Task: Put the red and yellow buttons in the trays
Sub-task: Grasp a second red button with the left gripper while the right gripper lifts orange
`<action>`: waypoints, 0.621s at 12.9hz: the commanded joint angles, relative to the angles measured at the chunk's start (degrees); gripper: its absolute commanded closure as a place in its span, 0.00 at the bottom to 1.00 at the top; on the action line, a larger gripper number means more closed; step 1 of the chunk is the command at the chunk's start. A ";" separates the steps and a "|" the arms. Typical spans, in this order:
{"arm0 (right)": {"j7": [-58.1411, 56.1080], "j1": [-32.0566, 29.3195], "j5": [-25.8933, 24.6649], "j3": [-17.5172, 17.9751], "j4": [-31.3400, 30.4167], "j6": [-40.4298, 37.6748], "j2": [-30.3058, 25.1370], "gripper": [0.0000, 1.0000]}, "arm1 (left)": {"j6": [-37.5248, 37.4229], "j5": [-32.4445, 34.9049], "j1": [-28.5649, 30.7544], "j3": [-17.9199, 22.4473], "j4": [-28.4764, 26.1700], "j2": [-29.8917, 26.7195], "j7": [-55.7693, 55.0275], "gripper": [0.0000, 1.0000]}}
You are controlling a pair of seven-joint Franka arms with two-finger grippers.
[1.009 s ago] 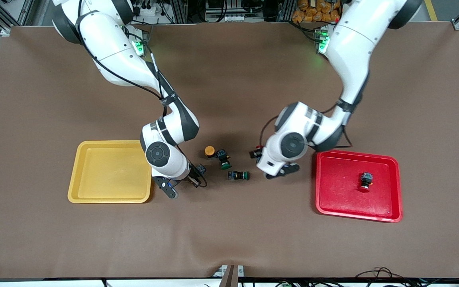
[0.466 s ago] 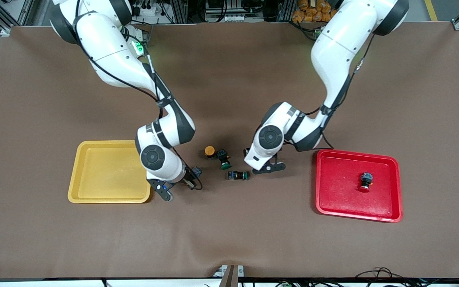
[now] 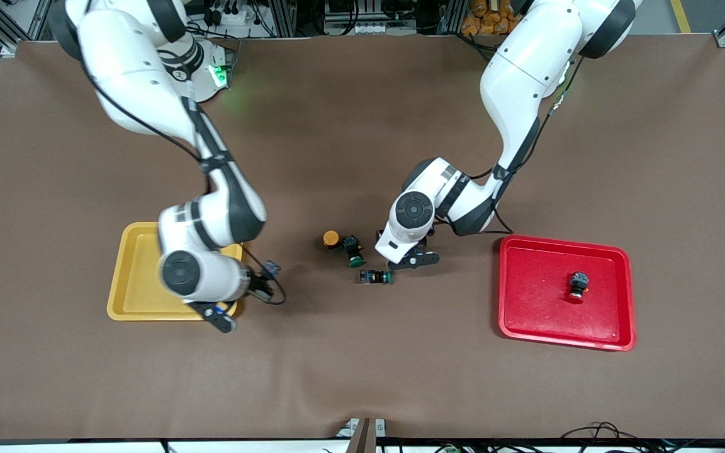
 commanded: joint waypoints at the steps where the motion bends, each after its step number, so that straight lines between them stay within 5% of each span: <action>1: -16.48 -6.81 0.06 0.66 -2.24 -8.08 -4.51 1.00 | -0.48 1.38 0.55 0.06 -0.13 -0.93 2.68 0.49; 3: -26.24 -10.77 -0.90 0.31 -4.61 -9.68 -4.87 1.00 | -0.74 1.38 0.91 0.06 -0.13 -1.02 3.13 0.95; 5: -41.60 -15.17 -1.43 0.13 -8.73 -5.15 -4.69 1.00 | -1.53 1.38 1.35 0.24 0.04 -1.29 5.32 1.00; 8: -46.14 -17.20 -2.22 0.04 -14.89 4.27 -4.43 1.00 | -8.72 1.47 6.33 1.12 1.79 -3.39 15.40 1.00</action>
